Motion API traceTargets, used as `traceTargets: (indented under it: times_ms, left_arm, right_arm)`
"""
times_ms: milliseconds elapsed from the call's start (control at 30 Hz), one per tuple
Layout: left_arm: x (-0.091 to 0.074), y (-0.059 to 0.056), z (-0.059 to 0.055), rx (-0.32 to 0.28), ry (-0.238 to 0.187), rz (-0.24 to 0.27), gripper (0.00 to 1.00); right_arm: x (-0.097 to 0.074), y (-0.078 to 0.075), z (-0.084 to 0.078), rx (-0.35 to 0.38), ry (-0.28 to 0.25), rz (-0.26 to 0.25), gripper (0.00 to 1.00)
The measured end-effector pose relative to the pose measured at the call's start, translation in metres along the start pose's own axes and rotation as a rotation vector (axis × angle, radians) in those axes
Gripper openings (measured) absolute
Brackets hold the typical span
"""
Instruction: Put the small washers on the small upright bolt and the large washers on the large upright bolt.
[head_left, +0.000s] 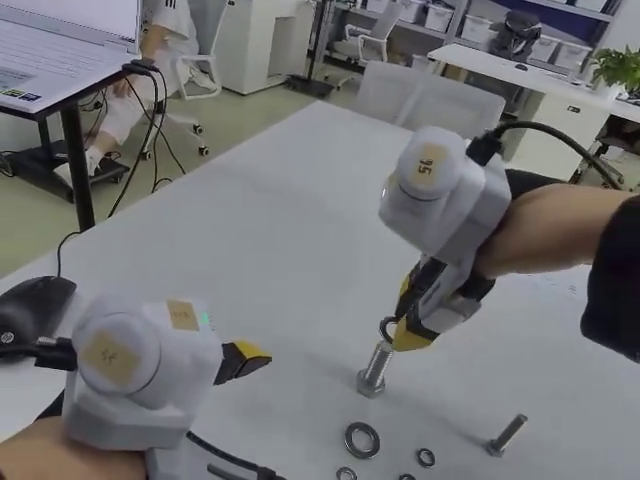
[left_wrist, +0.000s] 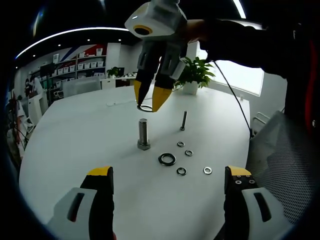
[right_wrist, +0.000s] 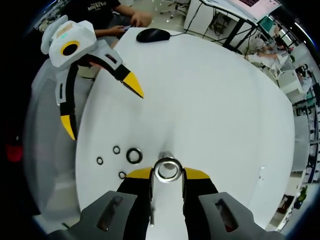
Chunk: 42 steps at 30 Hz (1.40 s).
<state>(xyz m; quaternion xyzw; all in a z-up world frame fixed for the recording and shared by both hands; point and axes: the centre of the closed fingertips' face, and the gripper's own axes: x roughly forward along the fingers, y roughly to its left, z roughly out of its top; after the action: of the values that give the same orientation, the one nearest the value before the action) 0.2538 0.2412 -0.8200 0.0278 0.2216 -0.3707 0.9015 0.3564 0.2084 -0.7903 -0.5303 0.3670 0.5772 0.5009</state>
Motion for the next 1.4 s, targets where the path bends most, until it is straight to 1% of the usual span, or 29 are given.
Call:
traceTargets:
  times_ms: [200,700,967,1400]
  left_arm:
    - [0.001,0.001,-0.002,-0.004,0.0,0.002,0.92]
    - [0.001,0.002,-0.004,-0.011,0.002,0.007,0.92]
    - [0.001,0.002,-0.005,-0.016,0.002,0.008,0.92]
    - [0.0,0.003,-0.008,-0.026,0.005,0.009,0.91]
  right_arm:
    - [0.008,-0.003,-0.001,-0.004,0.016,0.01,0.23]
    - [0.019,-0.004,-0.002,-0.002,0.036,0.03,0.23]
    - [0.024,-0.004,-0.006,0.0,0.05,0.035,0.23]
    - [0.042,0.0,-0.01,0.016,0.062,0.058,0.23]
